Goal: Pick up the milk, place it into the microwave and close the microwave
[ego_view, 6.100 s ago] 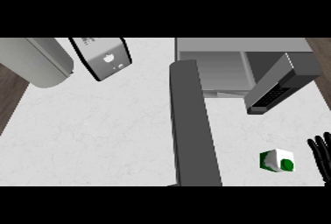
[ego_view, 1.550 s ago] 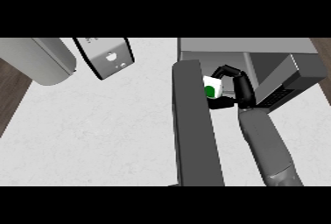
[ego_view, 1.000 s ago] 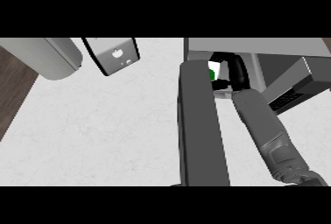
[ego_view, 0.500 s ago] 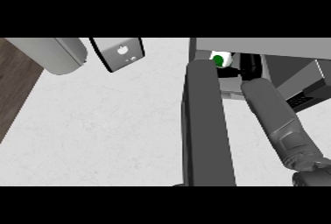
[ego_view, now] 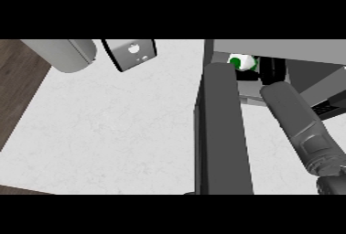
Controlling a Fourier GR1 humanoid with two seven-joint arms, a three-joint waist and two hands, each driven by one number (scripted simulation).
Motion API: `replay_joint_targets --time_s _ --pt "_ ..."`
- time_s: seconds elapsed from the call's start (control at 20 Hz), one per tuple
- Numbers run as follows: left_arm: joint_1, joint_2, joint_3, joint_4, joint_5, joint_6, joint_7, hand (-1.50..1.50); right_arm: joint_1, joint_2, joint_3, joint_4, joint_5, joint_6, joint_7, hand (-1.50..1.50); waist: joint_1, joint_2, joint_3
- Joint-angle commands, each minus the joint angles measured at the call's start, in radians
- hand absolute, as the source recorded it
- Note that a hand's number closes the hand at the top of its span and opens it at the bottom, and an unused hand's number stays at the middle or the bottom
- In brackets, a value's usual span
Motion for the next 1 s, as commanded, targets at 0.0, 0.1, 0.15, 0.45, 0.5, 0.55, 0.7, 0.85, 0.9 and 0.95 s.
replay_joint_targets --time_s 0.0,0.1,0.15,0.45,0.5,0.55,0.7,0.85,0.9,0.95 --pt "-0.024 0.017 -0.001 0.010 -0.006 0.012 0.018 -1.50 0.005 -0.038 0.008 0.052 0.029 -0.106 0.061 -1.50 0.005 0.009 0.001" --pt "-0.034 0.017 -0.002 0.022 -0.024 0.009 0.005 -1.50 0.025 -0.074 0.024 0.114 0.059 -0.226 0.183 -1.50 0.001 0.018 -0.005" --pt "-0.039 0.027 0.011 0.036 -0.022 0.005 -0.005 -1.50 0.034 -0.098 0.021 0.129 0.057 -0.238 0.211 -1.50 0.001 0.017 -0.005" --pt "-0.062 0.028 0.002 0.045 -0.066 0.014 -0.010 -1.50 -0.018 -0.052 0.030 0.051 0.054 -0.072 0.064 -1.50 0.015 0.012 0.004" --pt "-0.070 0.010 -0.022 0.050 -0.090 0.021 -0.010 -1.50 0.010 -0.034 0.033 0.051 0.057 -0.087 0.039 -1.50 0.004 0.015 0.005" --pt "-0.071 0.026 -0.016 0.067 -0.070 0.009 -0.004 -1.50 0.008 -0.032 0.035 0.054 0.059 -0.064 0.030 -1.50 0.006 0.012 0.004" --pt "-0.075 0.028 -0.055 0.063 -0.092 -0.021 -0.003 -1.50 -0.024 -0.023 0.023 0.039 0.045 -0.019 0.006 -1.50 0.008 0.011 0.004" --pt "-0.055 0.031 -0.068 0.069 -0.090 -0.060 -0.018 -1.50 -0.036 -0.003 0.013 0.055 0.035 0.027 0.009 -1.50 0.020 0.004 0.002" --pt "-0.096 0.035 -0.075 0.079 -0.101 -0.037 -0.007 -1.50 -0.047 -0.023 0.011 0.050 0.031 0.086 -0.010 -1.50 -0.002 0.005 0.003" --pt "-0.092 0.028 -0.082 0.070 -0.103 -0.037 -0.007 -1.50 -0.053 0.004 -0.001 0.055 0.019 0.080 0.005 -1.50 0.007 0.004 0.003"
